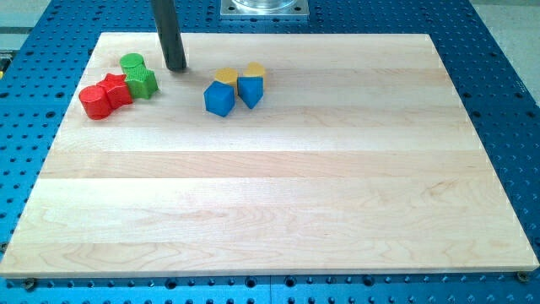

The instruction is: Place the green circle top right to the green star

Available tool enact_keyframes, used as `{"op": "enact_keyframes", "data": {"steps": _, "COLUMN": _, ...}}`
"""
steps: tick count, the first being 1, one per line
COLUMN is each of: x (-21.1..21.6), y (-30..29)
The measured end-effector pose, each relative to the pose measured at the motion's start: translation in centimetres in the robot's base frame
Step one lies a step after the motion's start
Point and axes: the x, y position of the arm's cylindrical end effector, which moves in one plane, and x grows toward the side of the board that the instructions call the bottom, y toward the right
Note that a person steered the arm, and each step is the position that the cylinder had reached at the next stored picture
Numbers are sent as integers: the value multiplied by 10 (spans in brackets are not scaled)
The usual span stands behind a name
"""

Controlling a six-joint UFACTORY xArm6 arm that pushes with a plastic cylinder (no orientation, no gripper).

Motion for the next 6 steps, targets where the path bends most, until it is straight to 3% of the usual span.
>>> {"op": "enact_keyframes", "data": {"steps": 4, "x": 0, "y": 78}}
{"op": "enact_keyframes", "data": {"steps": 6, "x": -45, "y": 23}}
